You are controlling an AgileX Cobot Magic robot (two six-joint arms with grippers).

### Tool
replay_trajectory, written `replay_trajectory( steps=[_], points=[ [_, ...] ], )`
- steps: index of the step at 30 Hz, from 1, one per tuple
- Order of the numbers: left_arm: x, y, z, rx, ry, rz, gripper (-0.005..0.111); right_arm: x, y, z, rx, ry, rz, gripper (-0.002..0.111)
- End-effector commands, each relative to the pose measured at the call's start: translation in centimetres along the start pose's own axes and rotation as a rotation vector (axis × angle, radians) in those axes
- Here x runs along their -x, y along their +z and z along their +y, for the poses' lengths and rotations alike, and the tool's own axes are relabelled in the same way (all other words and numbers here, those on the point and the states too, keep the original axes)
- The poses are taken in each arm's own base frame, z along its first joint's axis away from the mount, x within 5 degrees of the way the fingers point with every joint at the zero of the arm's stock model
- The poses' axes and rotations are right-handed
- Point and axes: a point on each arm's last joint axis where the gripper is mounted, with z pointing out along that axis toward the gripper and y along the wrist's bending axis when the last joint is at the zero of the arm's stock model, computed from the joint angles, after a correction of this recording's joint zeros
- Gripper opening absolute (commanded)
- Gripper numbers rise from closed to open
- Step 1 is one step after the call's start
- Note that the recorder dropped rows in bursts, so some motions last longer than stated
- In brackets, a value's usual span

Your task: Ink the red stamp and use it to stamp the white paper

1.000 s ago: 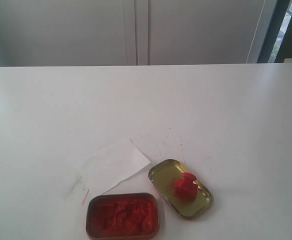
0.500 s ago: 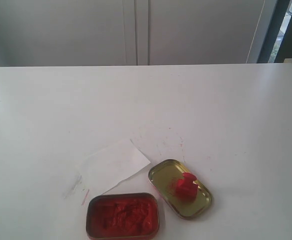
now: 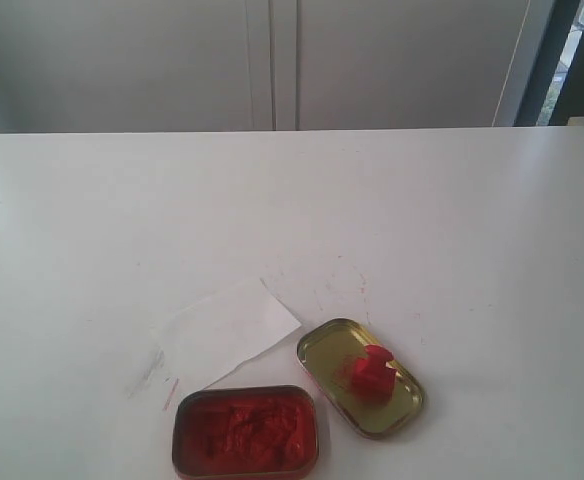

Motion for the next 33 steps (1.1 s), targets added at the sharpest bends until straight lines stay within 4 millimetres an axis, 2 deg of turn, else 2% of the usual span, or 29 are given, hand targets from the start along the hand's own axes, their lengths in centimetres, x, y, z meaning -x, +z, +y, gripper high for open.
replay_trajectory(
  steps=[1,7,12,19,26,33],
  points=[
    [-0.4,0.1,0.0,-0.002,-0.004,0.014,0.0,0.6,0.8,0.1,-0.002,0.009,0.12,0.0],
    [-0.4,0.1,0.0,-0.002,-0.004,0.014,0.0,0.5,3.1,0.2,0.002,-0.019,0.321,0.0],
    [-0.4,0.1,0.0,-0.002,-0.004,0.014,0.0,-0.5,5.6,1.1,0.118,-0.038,0.47,0.0],
    [-0.4,0.1,0.0,-0.002,-0.004,0.014,0.0,-1.4,8.1,2.1,0.234,-0.065,0.587,0.0],
    [-0.4,0.1,0.0,-0.002,-0.004,0.014,0.0,-1.8,10.3,5.6,0.372,-0.195,0.676,0.0],
    [-0.4,0.1,0.0,-0.002,-0.004,0.014,0.0,-1.7,11.7,8.5,0.467,-0.301,0.711,0.0]
  ],
)
